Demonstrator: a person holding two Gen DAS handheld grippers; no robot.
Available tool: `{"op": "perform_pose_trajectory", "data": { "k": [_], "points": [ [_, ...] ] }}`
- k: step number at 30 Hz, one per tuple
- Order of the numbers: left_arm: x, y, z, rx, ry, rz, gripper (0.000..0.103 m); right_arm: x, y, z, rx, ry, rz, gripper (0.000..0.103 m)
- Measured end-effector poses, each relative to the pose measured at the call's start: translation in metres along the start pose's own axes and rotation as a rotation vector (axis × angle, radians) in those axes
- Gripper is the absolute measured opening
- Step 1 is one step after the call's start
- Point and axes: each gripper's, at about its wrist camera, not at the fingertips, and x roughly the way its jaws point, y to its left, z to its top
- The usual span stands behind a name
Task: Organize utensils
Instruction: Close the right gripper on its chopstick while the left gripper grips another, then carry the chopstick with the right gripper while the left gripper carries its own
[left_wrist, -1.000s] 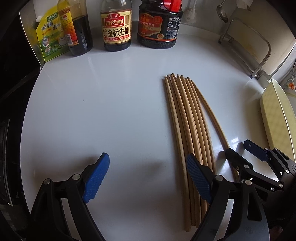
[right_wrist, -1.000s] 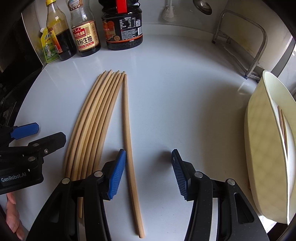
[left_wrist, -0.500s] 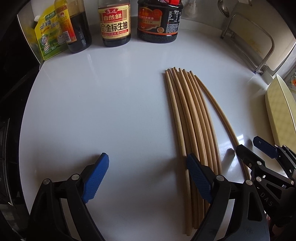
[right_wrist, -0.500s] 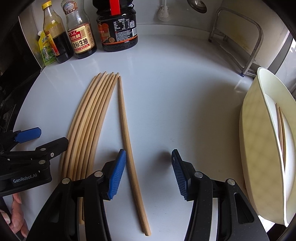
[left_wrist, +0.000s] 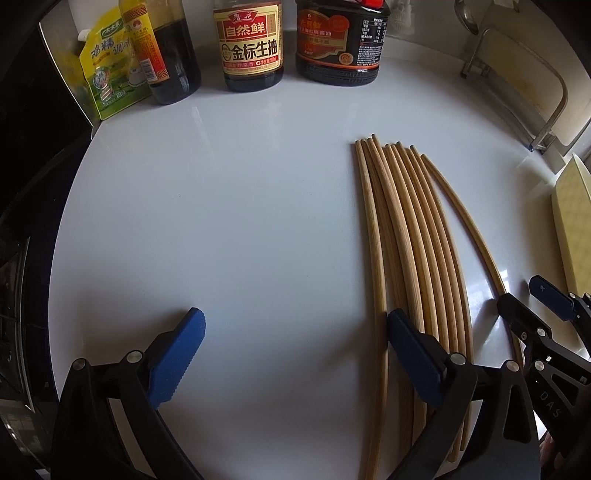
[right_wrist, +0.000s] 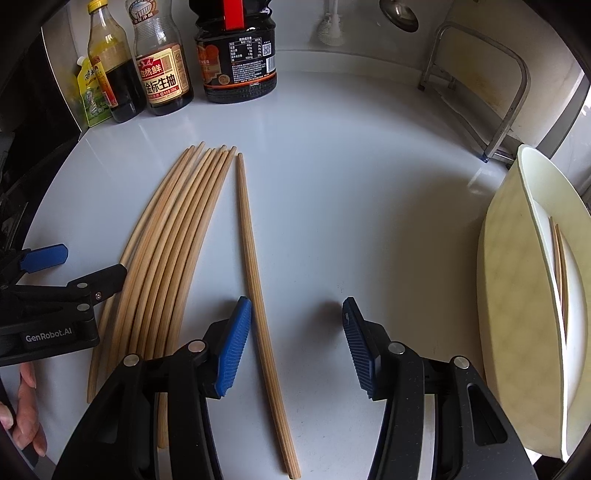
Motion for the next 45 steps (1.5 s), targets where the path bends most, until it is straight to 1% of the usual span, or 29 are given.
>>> {"op": "perform_pose_trajectory", "data": {
  "k": [8, 11, 13, 14, 16, 17, 18, 19, 20, 21, 22, 23, 26, 28, 32, 37, 40, 45],
  "points": [
    [0.004, -0.003, 0.009, 0.010, -0.022, -0.002, 0.097, 0.004, 0.006, 0.005, -0.026, -0.013, 0.028, 0.049],
    [0.002, -0.004, 0.008, 0.021, -0.032, -0.009, 0.093, 0.003, 0.006, 0.003, -0.037, -0.015, 0.035, 0.049],
    [-0.002, -0.008, 0.007, 0.040, -0.041, -0.017, 0.082, 0.002, 0.008, 0.002, -0.045, -0.017, 0.038, 0.049],
    [-0.003, -0.010, 0.006, 0.049, -0.044, -0.022, 0.079, 0.002, 0.009, 0.001, -0.050, -0.018, 0.039, 0.049],
    [-0.007, -0.016, 0.006, 0.069, -0.048, -0.033, 0.062, 0.002, 0.011, 0.001, -0.055, -0.019, 0.044, 0.045],
    [-0.008, -0.020, 0.006, 0.080, -0.051, -0.039, 0.057, 0.001, 0.013, 0.001, -0.060, -0.019, 0.045, 0.042],
    [-0.010, -0.023, 0.006, 0.090, -0.053, -0.046, 0.047, 0.001, 0.015, 0.002, -0.066, -0.019, 0.047, 0.038],
    [-0.011, -0.026, 0.006, 0.098, -0.053, -0.051, 0.034, 0.001, 0.016, 0.002, -0.072, -0.020, 0.052, 0.036],
    [-0.012, -0.028, 0.006, 0.104, -0.053, -0.056, 0.027, 0.001, 0.018, 0.002, -0.080, -0.020, 0.053, 0.031],
    [-0.013, -0.029, 0.006, 0.106, -0.050, -0.061, 0.014, 0.001, 0.019, 0.001, -0.086, -0.020, 0.057, 0.020],
    [-0.013, -0.030, 0.005, 0.107, -0.047, -0.070, 0.008, 0.000, 0.021, 0.001, -0.093, -0.019, 0.060, 0.013],
    [-0.013, -0.030, 0.005, 0.107, -0.046, -0.073, 0.008, 0.000, 0.022, 0.001, -0.100, -0.017, 0.055, 0.007],
    [-0.013, -0.026, 0.005, 0.101, -0.036, -0.101, 0.007, -0.001, 0.021, 0.001, -0.086, -0.016, 0.066, 0.006],
    [-0.013, -0.022, 0.007, 0.088, -0.020, -0.114, 0.007, -0.001, 0.017, 0.002, -0.054, -0.006, 0.094, 0.006],
    [-0.020, -0.016, 0.007, 0.079, -0.021, -0.107, 0.007, -0.011, 0.015, 0.002, -0.020, -0.013, 0.122, 0.006],
    [-0.040, -0.012, 0.006, 0.074, -0.034, -0.109, 0.007, -0.029, 0.016, 0.004, 0.015, -0.012, 0.166, 0.006],
    [-0.056, -0.013, 0.007, 0.074, -0.049, -0.116, 0.007, -0.044, 0.016, 0.005, 0.020, -0.027, 0.178, 0.006],
    [-0.084, -0.025, 0.013, 0.085, -0.080, -0.147, 0.007, -0.076, -0.002, 0.005, 0.070, -0.065, 0.200, 0.006]
  ]
}}
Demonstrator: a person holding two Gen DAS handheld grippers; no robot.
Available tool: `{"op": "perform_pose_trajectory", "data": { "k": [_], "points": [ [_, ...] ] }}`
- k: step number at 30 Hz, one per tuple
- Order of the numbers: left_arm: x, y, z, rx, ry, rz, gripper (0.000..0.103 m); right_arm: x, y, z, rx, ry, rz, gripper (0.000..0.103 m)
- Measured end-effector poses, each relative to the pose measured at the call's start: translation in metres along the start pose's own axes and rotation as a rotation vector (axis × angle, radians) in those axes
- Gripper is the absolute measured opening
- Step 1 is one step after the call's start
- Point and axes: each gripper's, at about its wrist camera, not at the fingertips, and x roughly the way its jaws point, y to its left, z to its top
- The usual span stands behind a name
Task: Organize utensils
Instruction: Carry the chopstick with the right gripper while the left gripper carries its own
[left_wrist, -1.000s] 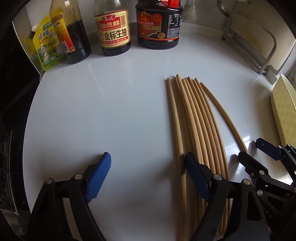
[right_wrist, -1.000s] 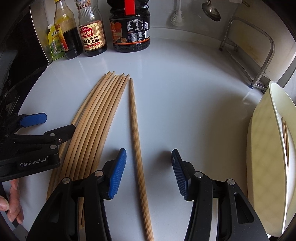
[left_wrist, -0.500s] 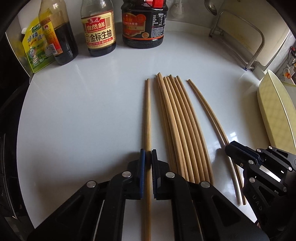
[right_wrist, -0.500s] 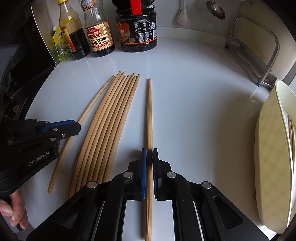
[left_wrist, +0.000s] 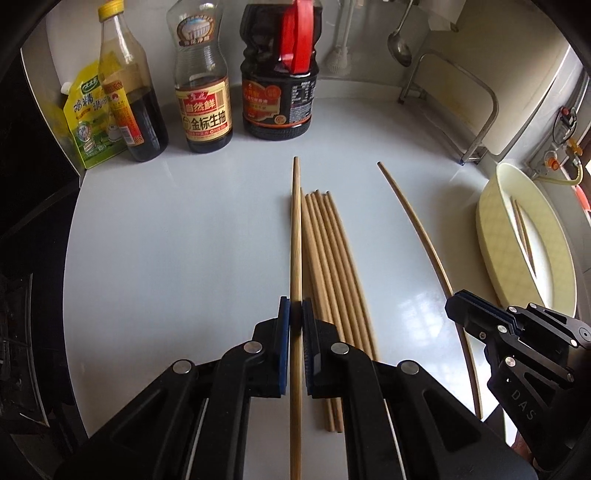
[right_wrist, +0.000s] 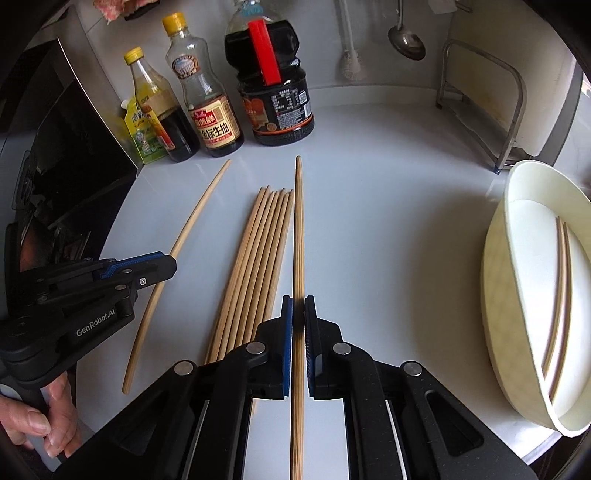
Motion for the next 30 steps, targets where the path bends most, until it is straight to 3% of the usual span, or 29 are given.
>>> {"op": "perform_pose_trajectory", "data": {
  "k": [8, 17, 30],
  "points": [
    [-0.027, -0.070, 0.024, 0.109, -0.056, -0.088, 0.007, -0.057, -0.052, -0.006, 0.077, -0.078, -0.057, 0.006],
    [-0.028, -0.180, 0.045, 0.263, -0.058, -0.221, 0.007, -0.106, -0.146, -0.020, 0.242, -0.146, -0.156, 0.006],
    [0.015, -0.294, 0.067, 0.384, 0.008, -0.281, 0.007, -0.112, -0.255, -0.035, 0.412, -0.131, -0.219, 0.006]
  ]
}}
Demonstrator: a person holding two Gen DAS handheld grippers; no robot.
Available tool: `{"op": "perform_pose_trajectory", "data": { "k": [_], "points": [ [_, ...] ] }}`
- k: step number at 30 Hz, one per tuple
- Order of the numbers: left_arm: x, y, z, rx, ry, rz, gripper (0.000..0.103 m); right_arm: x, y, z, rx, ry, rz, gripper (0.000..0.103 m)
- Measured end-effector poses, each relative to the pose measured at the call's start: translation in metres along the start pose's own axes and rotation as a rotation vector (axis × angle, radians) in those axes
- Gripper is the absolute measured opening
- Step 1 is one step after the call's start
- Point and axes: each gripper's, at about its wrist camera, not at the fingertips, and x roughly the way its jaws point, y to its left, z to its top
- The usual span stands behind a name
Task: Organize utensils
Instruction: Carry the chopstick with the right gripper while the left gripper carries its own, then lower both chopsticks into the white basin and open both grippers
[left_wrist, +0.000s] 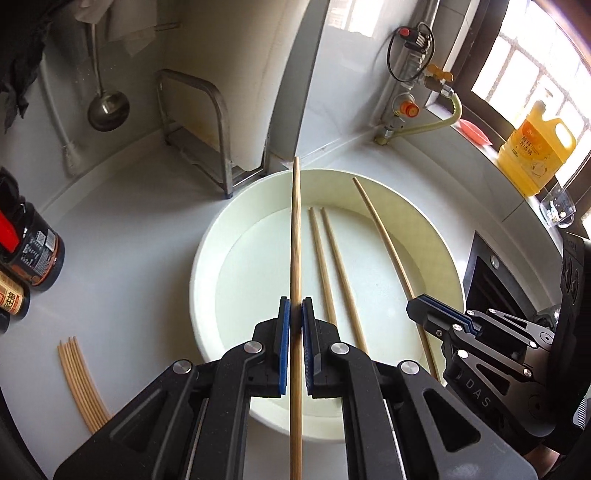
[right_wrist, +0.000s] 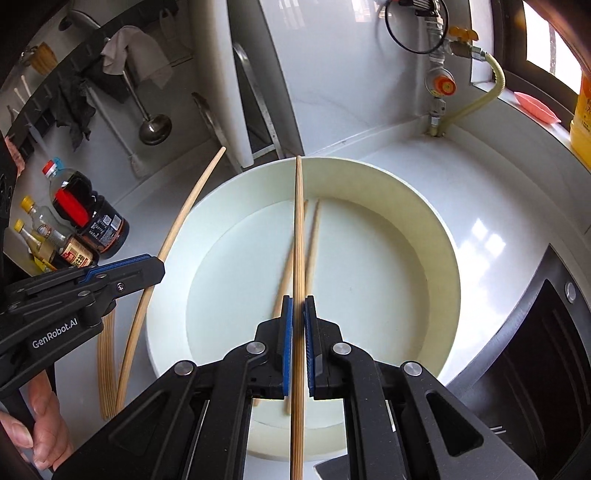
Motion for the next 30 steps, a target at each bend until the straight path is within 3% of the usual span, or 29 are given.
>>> {"op": "perform_pose_trajectory", "data": {
  "k": [9, 21, 23, 28, 30],
  "points": [
    [0.050, -0.013, 0.012, -0.014, 0.081, 0.001, 0.007, 0.037, -0.019, 0.009, 0.020, 0.069, -0.013, 0.006],
    [0.077, -0.008, 0.015, -0.012, 0.156, 0.059, 0.008, 0.056, -0.028, 0.015, 0.039, 0.081, -0.018, 0.010],
    [0.077, -0.006, 0.015, -0.014, 0.158, 0.075, 0.015, 0.055, -0.030, 0.017, 0.045, 0.080, -0.014, 0.014],
    [0.063, 0.002, 0.016, -0.025, 0.113, 0.104, 0.061, 0.049, -0.034, 0.015, 0.054, 0.072, -0.023, 0.015],
    [0.056, 0.005, 0.016, -0.030, 0.098, 0.109, 0.061, 0.045, -0.034, 0.014, 0.053, 0.068, -0.024, 0.015]
  ]
}}
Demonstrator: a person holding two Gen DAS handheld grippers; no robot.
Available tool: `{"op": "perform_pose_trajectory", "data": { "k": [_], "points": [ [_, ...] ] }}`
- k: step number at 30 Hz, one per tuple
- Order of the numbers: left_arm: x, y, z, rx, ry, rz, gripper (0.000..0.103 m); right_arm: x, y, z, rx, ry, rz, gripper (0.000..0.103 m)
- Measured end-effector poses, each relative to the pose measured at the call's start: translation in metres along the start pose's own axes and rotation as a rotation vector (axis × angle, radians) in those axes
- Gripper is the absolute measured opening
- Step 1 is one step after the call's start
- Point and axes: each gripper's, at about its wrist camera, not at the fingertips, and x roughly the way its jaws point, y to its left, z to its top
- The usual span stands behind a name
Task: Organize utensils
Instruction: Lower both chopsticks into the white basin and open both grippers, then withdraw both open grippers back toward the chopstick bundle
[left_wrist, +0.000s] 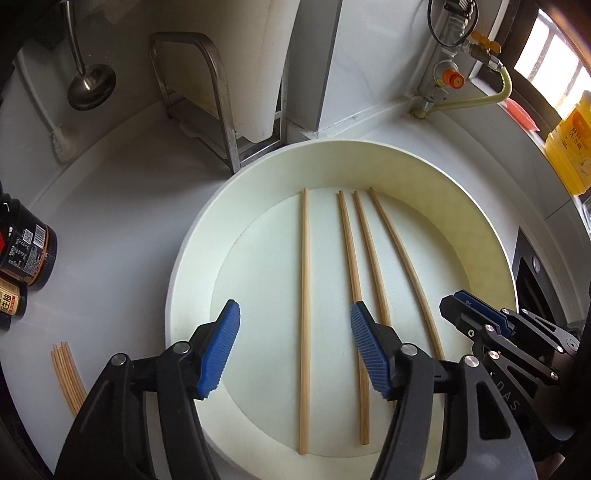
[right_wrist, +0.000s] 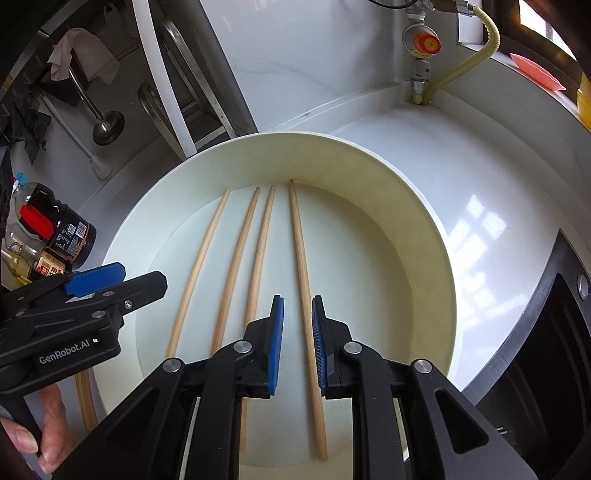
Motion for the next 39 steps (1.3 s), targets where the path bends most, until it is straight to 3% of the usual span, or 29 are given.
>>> {"op": "perform_pose_trajectory", "data": {
  "k": [11, 21, 30, 39],
  "points": [
    [-0.028, 0.013, -0.011, -0.015, -0.033, 0.005, 0.066, -0.019, 0.012, -0.005, -0.018, -0.022, 0.002, 0.020],
    [-0.060, 0.033, -0.036, -0.049, -0.062, 0.032, 0.071, -0.041, 0.032, -0.015, -0.061, -0.047, 0.018, 0.031],
    [-0.091, 0.065, -0.066, -0.115, -0.097, 0.058, 0.073, -0.059, 0.062, -0.029, -0.117, -0.062, 0.038, 0.042],
    [-0.115, 0.105, -0.099, -0.180, -0.115, 0.088, 0.074, -0.061, 0.107, -0.047, -0.194, -0.050, 0.070, 0.043]
  ]
}}
